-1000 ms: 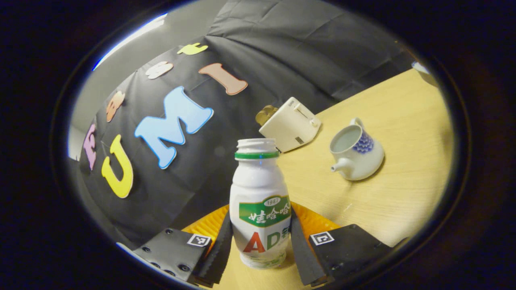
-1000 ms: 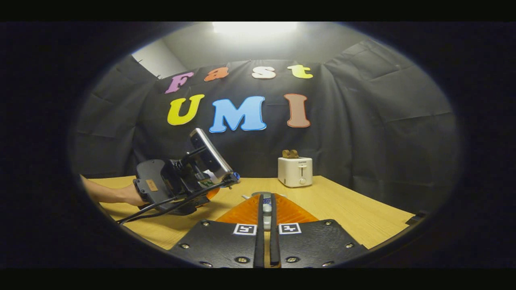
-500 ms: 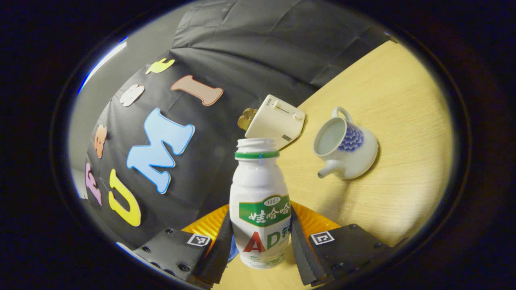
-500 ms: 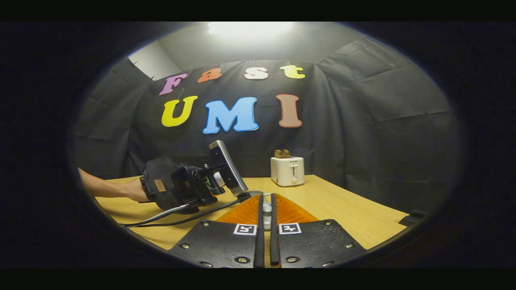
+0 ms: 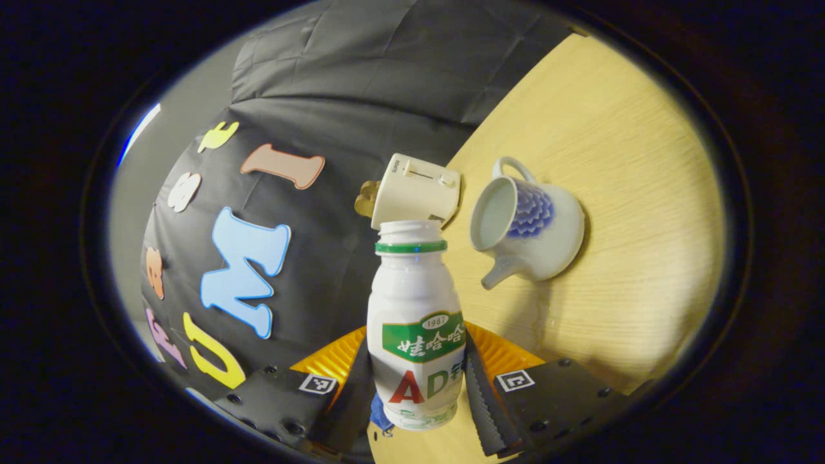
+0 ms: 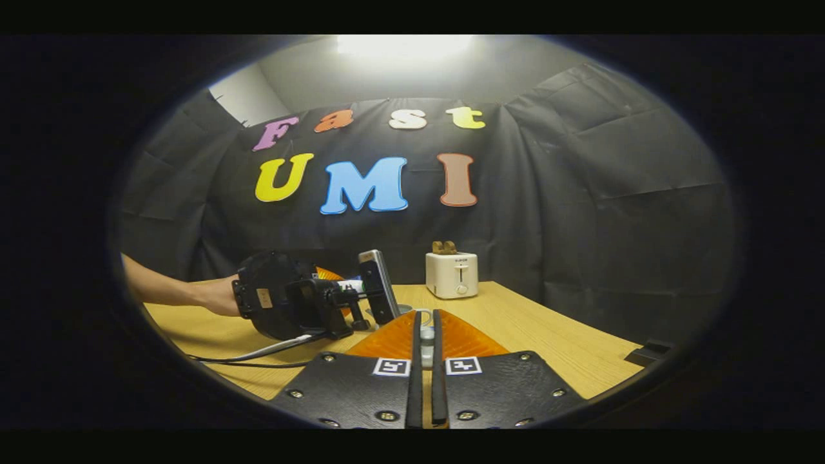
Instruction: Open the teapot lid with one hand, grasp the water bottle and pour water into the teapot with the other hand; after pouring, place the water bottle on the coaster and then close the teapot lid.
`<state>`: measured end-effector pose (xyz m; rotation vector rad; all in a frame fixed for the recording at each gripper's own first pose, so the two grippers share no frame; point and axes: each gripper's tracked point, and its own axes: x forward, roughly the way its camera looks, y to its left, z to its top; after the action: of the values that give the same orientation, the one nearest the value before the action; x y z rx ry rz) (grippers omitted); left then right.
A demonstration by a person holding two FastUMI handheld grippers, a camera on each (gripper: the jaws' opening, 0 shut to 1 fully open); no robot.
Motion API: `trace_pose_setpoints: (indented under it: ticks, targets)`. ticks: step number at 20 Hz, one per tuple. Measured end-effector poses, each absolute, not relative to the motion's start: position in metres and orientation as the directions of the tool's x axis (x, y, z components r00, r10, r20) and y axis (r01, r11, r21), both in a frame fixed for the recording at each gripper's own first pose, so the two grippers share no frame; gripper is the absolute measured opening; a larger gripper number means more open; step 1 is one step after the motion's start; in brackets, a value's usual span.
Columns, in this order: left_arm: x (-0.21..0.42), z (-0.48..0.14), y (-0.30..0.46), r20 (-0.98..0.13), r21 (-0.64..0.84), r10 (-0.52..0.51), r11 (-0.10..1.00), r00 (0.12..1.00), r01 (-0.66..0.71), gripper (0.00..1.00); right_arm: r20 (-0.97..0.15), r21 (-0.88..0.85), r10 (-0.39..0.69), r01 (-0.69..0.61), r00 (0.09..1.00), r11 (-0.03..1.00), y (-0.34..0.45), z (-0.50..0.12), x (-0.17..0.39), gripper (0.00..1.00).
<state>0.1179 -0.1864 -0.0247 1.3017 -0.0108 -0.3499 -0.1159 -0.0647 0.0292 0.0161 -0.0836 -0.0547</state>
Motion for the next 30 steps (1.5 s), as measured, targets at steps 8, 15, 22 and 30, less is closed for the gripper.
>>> trace_pose_setpoints:
  ticks: [8, 15, 22, 30]
  targets:
    - [0.119, -0.035, -0.193, -0.242, 0.964, -0.239, 0.049, 0.940, 0.261, 0.80, 0.076, 0.020, -0.062, 0.061, 0.995, 0.998, -0.068, 0.028, -0.115, 0.06]
    - [0.118, -0.026, -0.195, -0.229, 0.973, -0.219, -0.088, 0.949, 0.215, 0.70, 0.068, 0.026, -0.070, 0.068, 0.995, 0.997, -0.073, 0.027, -0.115, 0.06]
    - [0.119, -0.020, -0.196, -0.241, 0.961, -0.205, -0.189, 0.949, 0.203, 0.70, 0.060, 0.028, -0.070, 0.068, 0.996, 0.997, -0.074, 0.026, -0.115, 0.05]
    - [0.119, -0.015, -0.199, -0.226, 0.951, -0.211, -0.260, 0.951, 0.169, 0.75, 0.058, 0.029, -0.074, 0.072, 0.996, 0.997, -0.076, 0.025, -0.115, 0.06]
